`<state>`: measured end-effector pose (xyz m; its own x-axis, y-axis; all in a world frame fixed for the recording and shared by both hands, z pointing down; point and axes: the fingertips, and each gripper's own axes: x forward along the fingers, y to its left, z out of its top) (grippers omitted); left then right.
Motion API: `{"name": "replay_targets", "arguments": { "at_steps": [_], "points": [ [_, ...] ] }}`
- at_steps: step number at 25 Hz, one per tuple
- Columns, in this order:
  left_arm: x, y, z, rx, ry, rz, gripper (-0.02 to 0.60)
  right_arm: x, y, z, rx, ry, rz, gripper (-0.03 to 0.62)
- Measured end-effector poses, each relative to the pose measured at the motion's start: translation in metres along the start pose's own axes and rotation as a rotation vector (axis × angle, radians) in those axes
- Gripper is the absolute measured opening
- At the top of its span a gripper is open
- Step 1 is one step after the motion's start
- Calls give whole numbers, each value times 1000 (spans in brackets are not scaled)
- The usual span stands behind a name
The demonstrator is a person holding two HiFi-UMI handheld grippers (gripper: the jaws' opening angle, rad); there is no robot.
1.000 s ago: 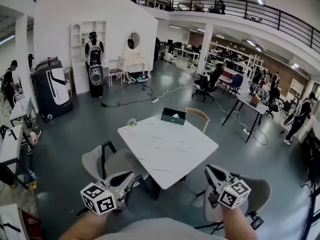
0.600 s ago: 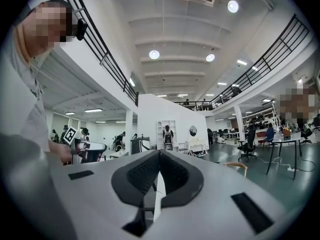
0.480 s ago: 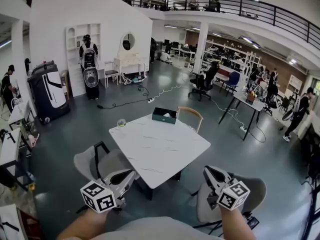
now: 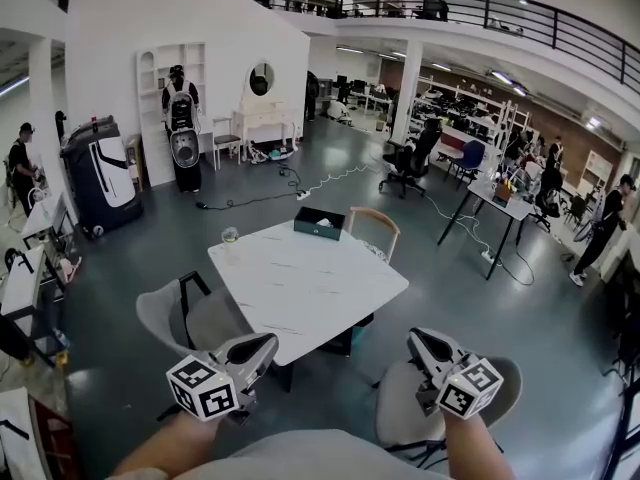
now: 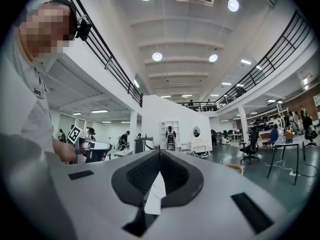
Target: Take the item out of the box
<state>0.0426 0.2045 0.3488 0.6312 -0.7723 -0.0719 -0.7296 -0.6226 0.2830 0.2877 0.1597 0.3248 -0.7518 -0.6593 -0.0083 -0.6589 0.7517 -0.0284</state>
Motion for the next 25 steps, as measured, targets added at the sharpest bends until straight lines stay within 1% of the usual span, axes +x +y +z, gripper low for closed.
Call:
{"name": "replay_targets", "arguments": {
  "at_steps": [7, 13, 19, 25],
  "points": [
    [9, -19, -13, -7, 19, 30, 5, -4, -5, 4, 0, 0, 61, 8],
    [9, -16, -21, -18, 33, 53, 5, 8, -12, -3, 24, 3, 82, 8],
    [12, 8, -17, -25, 31, 63, 5, 34, -17, -8, 26, 28, 94, 8],
    [24, 55, -3, -34, 17, 34, 5, 80, -28, -7, 18, 34, 64, 8]
  ]
}}
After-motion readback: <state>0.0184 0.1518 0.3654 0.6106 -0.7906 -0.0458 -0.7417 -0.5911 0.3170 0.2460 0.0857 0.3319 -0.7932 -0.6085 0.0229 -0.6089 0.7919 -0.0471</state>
